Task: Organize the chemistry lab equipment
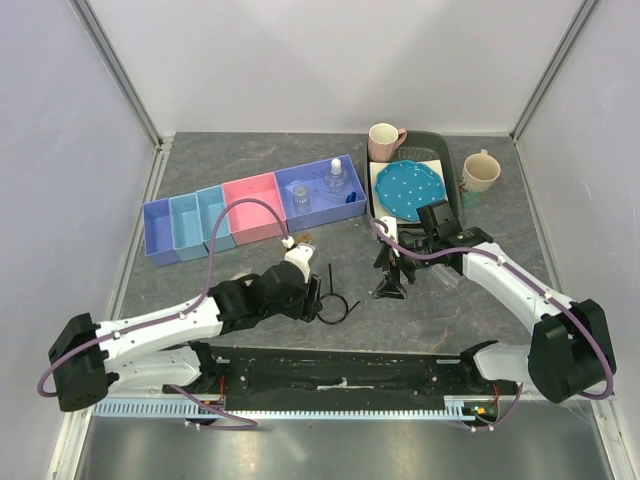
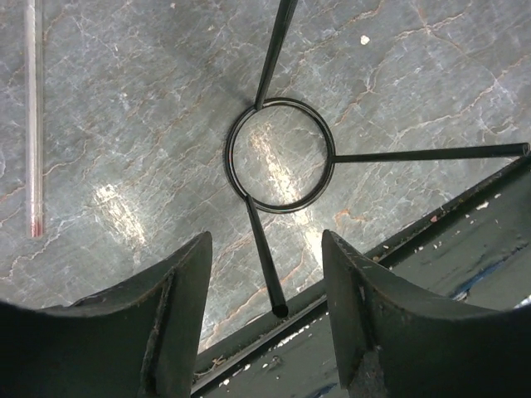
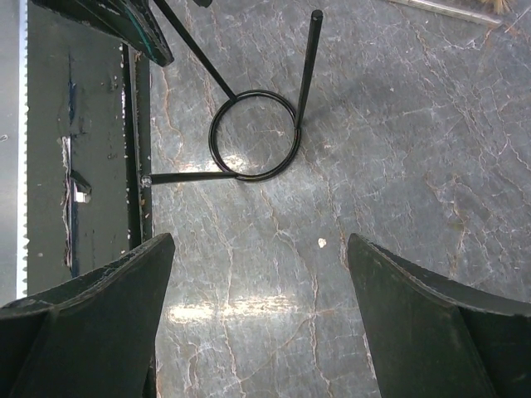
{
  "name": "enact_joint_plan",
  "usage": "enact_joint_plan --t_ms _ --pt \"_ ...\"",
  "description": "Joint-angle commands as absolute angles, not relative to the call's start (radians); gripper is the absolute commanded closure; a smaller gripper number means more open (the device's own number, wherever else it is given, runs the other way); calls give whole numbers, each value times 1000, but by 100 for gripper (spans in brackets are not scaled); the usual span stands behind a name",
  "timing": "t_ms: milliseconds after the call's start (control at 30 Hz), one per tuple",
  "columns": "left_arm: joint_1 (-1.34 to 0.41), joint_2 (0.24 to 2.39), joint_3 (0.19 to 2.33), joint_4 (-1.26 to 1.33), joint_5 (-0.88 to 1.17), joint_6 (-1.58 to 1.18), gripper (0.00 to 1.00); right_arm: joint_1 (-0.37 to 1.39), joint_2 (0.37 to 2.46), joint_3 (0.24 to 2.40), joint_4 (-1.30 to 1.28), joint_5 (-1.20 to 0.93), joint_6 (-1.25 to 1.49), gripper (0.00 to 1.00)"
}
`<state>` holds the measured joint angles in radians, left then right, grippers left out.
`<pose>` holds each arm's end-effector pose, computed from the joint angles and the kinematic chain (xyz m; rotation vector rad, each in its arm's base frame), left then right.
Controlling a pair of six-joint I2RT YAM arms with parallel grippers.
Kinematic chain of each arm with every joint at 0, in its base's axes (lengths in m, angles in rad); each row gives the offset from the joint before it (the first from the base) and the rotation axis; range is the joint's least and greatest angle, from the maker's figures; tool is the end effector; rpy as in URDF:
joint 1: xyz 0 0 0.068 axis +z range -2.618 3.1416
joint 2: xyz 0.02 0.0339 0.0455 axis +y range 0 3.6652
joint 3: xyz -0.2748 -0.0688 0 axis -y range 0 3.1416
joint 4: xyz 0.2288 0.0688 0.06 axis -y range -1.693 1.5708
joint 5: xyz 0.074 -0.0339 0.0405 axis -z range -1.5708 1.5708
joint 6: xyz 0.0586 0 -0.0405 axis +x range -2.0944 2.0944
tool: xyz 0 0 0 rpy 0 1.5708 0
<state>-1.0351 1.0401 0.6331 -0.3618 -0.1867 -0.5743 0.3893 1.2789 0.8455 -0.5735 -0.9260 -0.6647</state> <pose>0.1162 -0.1745 0.2235 0.4546 2.3544 -0.5765 0.1970 0.1314 0.2427 -1.4285 1.8009 1.0345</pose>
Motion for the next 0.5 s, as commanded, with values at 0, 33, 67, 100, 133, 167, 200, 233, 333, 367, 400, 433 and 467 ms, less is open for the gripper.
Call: enact_joint_plan --t_ms 0,33,67,100,133,167,200,233,333,367,400,433,467 --pt "-1068 1087 713 -400 -294 -595 40 394 1289 841 -535 -943 -658 7" --pt "-1072 1095 716 -411 -301 -592 42 394 1292 841 -534 -942 -658 7" --pt "-1072 1104 721 -417 -311 -591 44 393 1292 841 -534 -942 -658 7" --pt "-1075 1109 730 -420 -313 -591 46 394 1293 841 -532 -943 -657 7" --pt "-1077 1111 733 -423 -314 -589 51 394 1293 839 -534 -940 -657 7" --pt "-1075 1121 738 -425 -318 -588 53 394 1293 839 -534 -942 -655 7" --pt "-1075 1126 745 -425 -318 -586 54 394 1293 839 -534 -942 -653 7" --pt "-1077 1132 750 -429 -318 -586 56 394 1293 839 -534 -940 -655 7" --pt "-1078 1150 764 -445 -318 -584 73 394 1292 838 -534 -939 -655 7" --pt "-1078 1154 767 -448 -318 -583 79 394 1292 836 -534 -937 -655 7" --pt "-1078 1152 770 -448 -318 -584 85 394 1290 836 -534 -939 -655 7" --pt "-1078 1151 772 -448 -318 -584 94 394 1292 835 -534 -937 -655 7" --pt "-1078 1149 775 -446 -319 -586 97 393 1289 834 -534 -936 -653 7"
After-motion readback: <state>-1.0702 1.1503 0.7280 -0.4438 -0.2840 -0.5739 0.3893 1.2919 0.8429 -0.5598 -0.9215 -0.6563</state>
